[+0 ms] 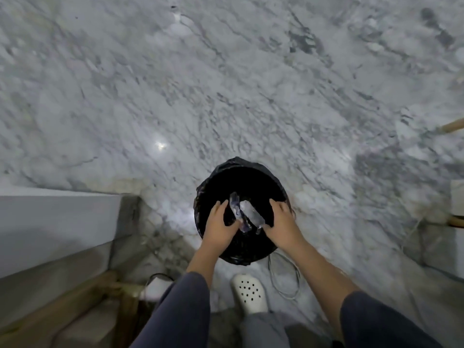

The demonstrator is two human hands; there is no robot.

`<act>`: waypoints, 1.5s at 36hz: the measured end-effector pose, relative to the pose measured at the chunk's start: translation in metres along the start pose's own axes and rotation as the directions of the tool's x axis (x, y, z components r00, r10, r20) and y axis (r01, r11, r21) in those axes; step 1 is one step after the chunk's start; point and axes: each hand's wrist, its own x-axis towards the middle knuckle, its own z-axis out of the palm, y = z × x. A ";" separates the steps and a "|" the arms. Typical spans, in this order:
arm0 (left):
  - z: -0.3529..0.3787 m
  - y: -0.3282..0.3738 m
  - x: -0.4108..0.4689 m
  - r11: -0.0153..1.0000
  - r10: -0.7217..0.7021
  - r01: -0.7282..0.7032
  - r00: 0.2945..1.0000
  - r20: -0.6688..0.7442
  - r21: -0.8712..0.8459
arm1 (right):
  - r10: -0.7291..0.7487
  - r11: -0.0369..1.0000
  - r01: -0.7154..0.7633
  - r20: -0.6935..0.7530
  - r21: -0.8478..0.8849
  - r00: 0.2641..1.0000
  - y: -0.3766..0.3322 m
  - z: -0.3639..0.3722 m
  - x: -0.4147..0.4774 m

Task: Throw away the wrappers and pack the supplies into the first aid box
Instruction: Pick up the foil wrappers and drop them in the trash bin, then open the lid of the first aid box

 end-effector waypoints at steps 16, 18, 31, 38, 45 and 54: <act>-0.112 0.092 -0.159 0.907 0.159 -0.145 0.987 -0.004 0.395 | -0.199 0.939 0.186 -0.019 -0.289 0.980 -0.091 -0.089 -0.154; -0.130 0.100 -0.193 0.908 0.180 -0.151 0.983 -0.038 0.391 | -0.223 0.935 0.205 -0.029 -0.290 0.974 -0.110 -0.096 -0.180; -0.238 0.024 -0.420 0.939 0.227 -0.069 0.860 -0.457 0.337 | -0.442 0.825 0.420 0.030 -0.378 0.896 -0.250 -0.060 -0.341; -0.262 -0.082 -0.537 0.985 0.127 -0.013 0.724 -0.678 0.171 | -0.633 0.661 0.624 0.136 -0.417 0.762 -0.306 0.025 -0.419; -0.271 -0.200 -0.653 0.996 -0.013 0.080 0.572 -0.820 0.039 | -0.809 0.367 0.825 0.290 -0.430 0.511 -0.355 0.143 -0.500; -0.234 -0.344 -0.744 0.973 -0.219 0.158 0.426 -0.878 -0.167 | -0.823 -0.141 0.938 0.564 -0.318 0.067 -0.379 0.282 -0.589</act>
